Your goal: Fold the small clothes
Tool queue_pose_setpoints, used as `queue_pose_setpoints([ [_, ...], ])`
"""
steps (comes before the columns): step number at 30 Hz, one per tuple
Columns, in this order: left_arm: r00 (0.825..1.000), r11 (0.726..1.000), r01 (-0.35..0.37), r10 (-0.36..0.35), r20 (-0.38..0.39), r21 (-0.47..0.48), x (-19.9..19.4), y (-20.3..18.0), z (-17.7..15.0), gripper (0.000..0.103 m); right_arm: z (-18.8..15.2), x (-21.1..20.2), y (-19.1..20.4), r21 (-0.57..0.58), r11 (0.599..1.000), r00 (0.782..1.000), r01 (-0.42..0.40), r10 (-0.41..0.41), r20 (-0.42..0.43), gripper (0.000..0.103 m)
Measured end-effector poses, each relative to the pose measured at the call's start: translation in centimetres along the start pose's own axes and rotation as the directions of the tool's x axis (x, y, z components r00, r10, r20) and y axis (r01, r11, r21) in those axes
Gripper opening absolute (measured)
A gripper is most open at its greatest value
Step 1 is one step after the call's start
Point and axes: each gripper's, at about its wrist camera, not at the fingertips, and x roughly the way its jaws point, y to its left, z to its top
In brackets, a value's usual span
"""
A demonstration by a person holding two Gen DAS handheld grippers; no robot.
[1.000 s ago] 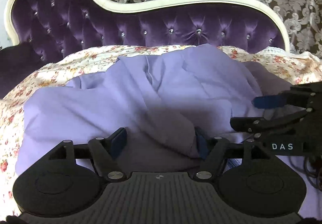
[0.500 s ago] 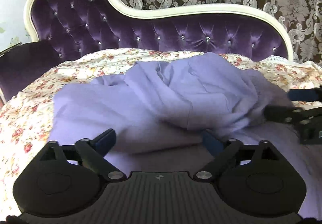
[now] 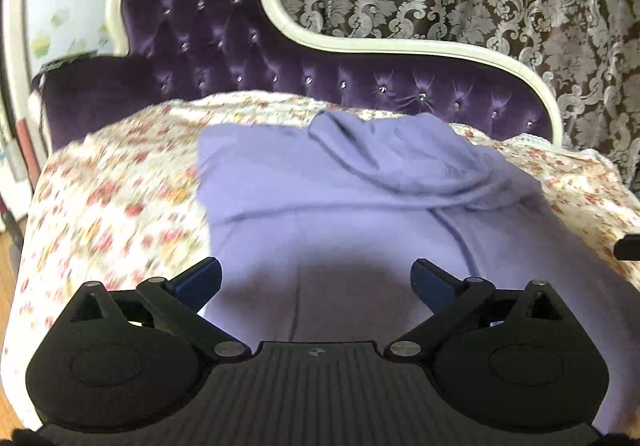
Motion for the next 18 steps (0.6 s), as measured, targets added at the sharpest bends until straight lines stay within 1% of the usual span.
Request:
queue_pose_setpoints([
  [4,0.999,0.999,0.01,-0.012,-0.037,-0.048,-2.2,2.2,-2.5,0.102,-2.2,-2.0,-1.4,0.046,0.999,0.999,-0.002,0.004,-0.034,0.095],
  [9,0.995,0.995,0.017,-0.027,-0.098,-0.093,-3.8,3.8,-5.2,0.102,-4.4,-3.9,-2.3,0.073,0.997,0.998,-0.015,0.019,-0.054,0.095],
  [14,0.987,0.992,0.037,-0.055,-0.153,-0.118,-4.1,4.3,-7.5,0.102,-5.9,-5.2,-2.2,0.053,0.998,0.998,-0.028,0.031,-0.057,0.095],
  [18,0.977,0.987,0.056,-0.086,-0.197,-0.152,-3.2,4.4,-8.9,0.102,-6.3,-5.2,-1.9,0.037,0.999,0.997,-0.038,0.04,-0.063,0.096],
])
